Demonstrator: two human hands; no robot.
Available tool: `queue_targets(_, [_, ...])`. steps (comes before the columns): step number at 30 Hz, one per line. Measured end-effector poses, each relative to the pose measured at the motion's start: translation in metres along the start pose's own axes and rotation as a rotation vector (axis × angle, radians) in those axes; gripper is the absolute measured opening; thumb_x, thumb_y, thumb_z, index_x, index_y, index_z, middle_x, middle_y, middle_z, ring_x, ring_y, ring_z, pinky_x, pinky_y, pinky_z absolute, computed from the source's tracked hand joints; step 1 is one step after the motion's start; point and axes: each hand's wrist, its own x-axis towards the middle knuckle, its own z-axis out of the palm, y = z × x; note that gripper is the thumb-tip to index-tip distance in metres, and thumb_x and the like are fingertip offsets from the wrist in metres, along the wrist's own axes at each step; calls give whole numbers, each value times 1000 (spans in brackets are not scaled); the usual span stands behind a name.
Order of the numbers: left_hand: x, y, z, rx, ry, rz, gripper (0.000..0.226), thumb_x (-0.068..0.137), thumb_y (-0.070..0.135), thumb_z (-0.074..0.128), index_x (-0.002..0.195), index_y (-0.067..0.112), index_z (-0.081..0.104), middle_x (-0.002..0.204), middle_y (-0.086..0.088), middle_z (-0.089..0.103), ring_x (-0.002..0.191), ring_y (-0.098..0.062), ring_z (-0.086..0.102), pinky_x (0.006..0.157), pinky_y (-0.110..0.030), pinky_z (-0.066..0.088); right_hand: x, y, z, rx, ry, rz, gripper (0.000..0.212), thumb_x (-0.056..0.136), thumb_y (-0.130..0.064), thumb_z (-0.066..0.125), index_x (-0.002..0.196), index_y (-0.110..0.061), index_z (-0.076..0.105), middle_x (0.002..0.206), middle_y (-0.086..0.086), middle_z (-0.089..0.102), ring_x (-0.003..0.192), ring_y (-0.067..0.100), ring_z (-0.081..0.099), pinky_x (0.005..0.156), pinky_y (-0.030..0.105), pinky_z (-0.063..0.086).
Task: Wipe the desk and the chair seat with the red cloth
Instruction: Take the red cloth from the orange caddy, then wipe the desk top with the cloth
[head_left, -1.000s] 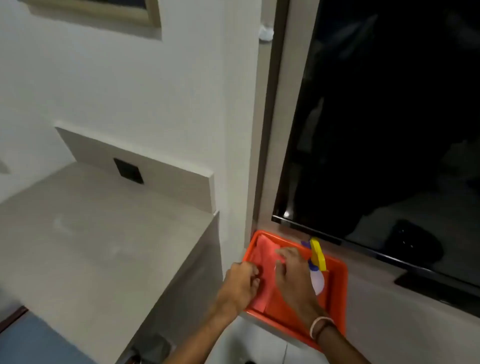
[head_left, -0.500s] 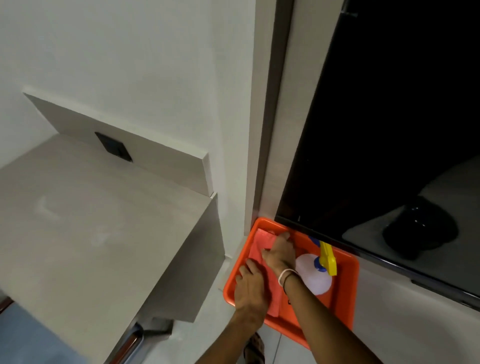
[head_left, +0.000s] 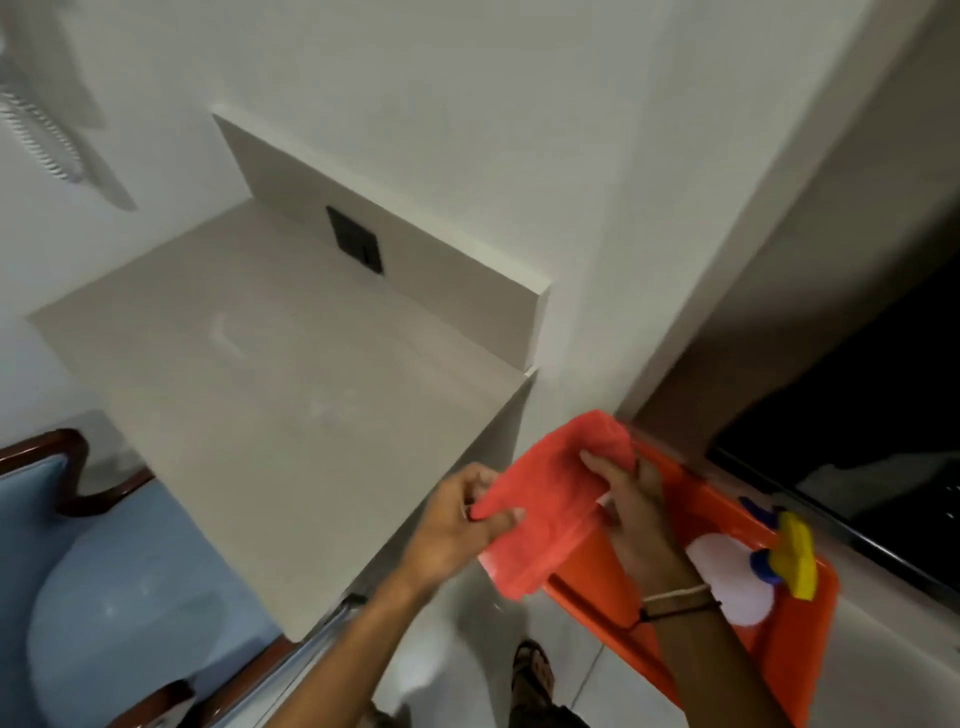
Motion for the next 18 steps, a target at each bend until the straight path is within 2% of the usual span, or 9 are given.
queue_targets(4, [-1,-24,-98,45,236,17,32,68,5,89,90,3,66,67,18,71,58,6,61,56,-6,47,4,24,101,-185,-128,-53,30,83,-2,78,111,-6,68,72,2,65,41,0,54,38,15,44])
queue_targets(6, [-1,-44,-139,133,352,21,30,69,10,89,85,4,66,67,16,68,59,6,60,55,-5,43,5,38,155,-328,-150,-65,31,84,2,77,112,3,66,78,11,66,45,5,57,38,15,46])
queue_targets(7, [-1,-55,-156,201,379,29,28,70,15,89,86,7,66,70,14,67,62,2,59,58,-7,43,6,45,179,-438,-133,-107,32,84,3,77,114,7,65,87,18,70,55,12,61,44,15,49])
queue_targets(9, [1,-77,-183,409,328,38,29,79,29,82,98,12,68,87,2,69,80,-14,64,72,-22,48,3,58,218,-810,-72,-235,42,85,-2,75,123,7,61,114,28,69,85,26,65,70,15,55])
queue_targets(11, [4,-94,-204,711,306,34,36,90,38,67,118,17,65,111,-5,66,104,-25,60,88,-36,50,-7,72,240,-1197,45,-466,58,86,-14,74,137,4,52,134,26,59,120,37,57,107,32,46])
queue_targets(13, [11,-106,-241,867,428,69,33,96,39,53,122,20,62,117,-4,63,108,-28,58,88,-41,50,-22,94,259,-1346,99,-663,64,90,-28,68,141,7,48,141,28,54,133,44,50,114,48,41])
queue_targets(15, [22,-120,-285,922,513,65,36,100,39,42,120,15,59,117,-9,61,108,-33,57,87,-45,50,-34,119,274,-1414,95,-655,76,98,-49,45,144,11,44,149,33,47,140,46,45,119,54,37])
queue_targets(17, [38,-136,-333,990,522,-39,53,101,39,29,136,6,51,139,-22,53,130,-40,50,106,-50,45,-36,142,287,-1513,88,-570,97,99,-65,8,148,13,36,155,36,36,147,48,36,123,57,30])
queue_targets(18, [46,-145,-355,1022,510,-86,61,100,41,23,145,4,43,152,-26,43,141,-41,41,116,-51,37,-33,150,294,-1551,106,-545,101,97,-66,1,148,15,34,156,37,34,147,49,33,123,59,28])
